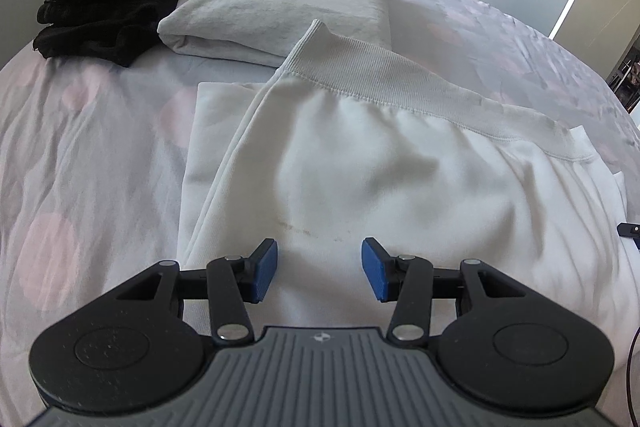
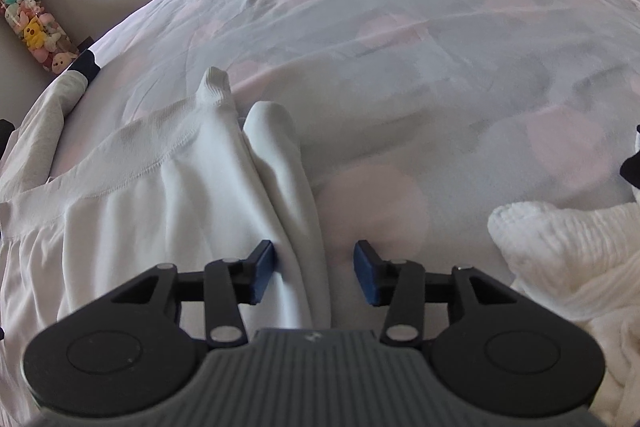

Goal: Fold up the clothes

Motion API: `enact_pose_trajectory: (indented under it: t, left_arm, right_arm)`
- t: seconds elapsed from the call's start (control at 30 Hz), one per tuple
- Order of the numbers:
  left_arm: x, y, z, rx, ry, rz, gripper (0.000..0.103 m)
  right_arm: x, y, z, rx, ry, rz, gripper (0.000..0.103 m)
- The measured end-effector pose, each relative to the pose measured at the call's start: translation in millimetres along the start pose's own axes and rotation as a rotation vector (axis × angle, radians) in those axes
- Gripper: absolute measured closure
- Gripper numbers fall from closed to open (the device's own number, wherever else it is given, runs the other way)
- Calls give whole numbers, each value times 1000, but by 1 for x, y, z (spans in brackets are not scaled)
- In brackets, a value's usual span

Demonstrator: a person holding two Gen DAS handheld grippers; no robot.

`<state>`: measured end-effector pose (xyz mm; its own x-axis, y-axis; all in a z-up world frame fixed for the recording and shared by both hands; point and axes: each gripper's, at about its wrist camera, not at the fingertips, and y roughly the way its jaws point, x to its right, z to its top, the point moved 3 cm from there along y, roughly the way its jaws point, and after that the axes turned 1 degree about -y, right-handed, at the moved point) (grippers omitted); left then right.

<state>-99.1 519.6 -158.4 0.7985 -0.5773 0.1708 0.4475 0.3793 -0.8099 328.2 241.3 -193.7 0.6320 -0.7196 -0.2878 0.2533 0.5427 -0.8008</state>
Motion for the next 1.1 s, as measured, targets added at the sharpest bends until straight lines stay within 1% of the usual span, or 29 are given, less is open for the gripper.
enact_pose_trajectory:
  t: [0.07,0.13,0.17,0.23,0.33,0.43,0.6,0.8,0.93,1.1]
  left_arm:
    - [-2,1,1,4,-1,2,48]
    - [-3,2,2,6,-3,6,48]
    - [-5,2,2,7,-6,5,48]
    - [-6,2,3,6,-10,3,48]
    - [-8,1,4,8,-6,3,48]
    - [-9,0,5,14,1,5,48]
    - [-18,-5,8,23,-25,-19,48]
    - [-28,-14,12,38,-63,-62,48]
    - [-37,-17,14,43,-95,-86,48]
    - [-51,-20,16,41,-141,-112,48]
  right_arm:
    - [-3,3,1,0,-5,5,59]
    - [-6,6,2,-3,-11,15,74]
    - [-9,6,2,-3,-25,8,75]
    - [-16,7,1,-3,-52,-6,84]
    - [-23,1,3,4,-71,-36,88]
    - [-33,-11,7,17,-84,-58,89]
    - [-60,-45,21,22,-96,-32,90]
    - [-118,-85,36,7,-90,21,90]
    - [-172,-109,39,17,-126,46,90]
    - [-242,-120,35,20,-153,90,90]
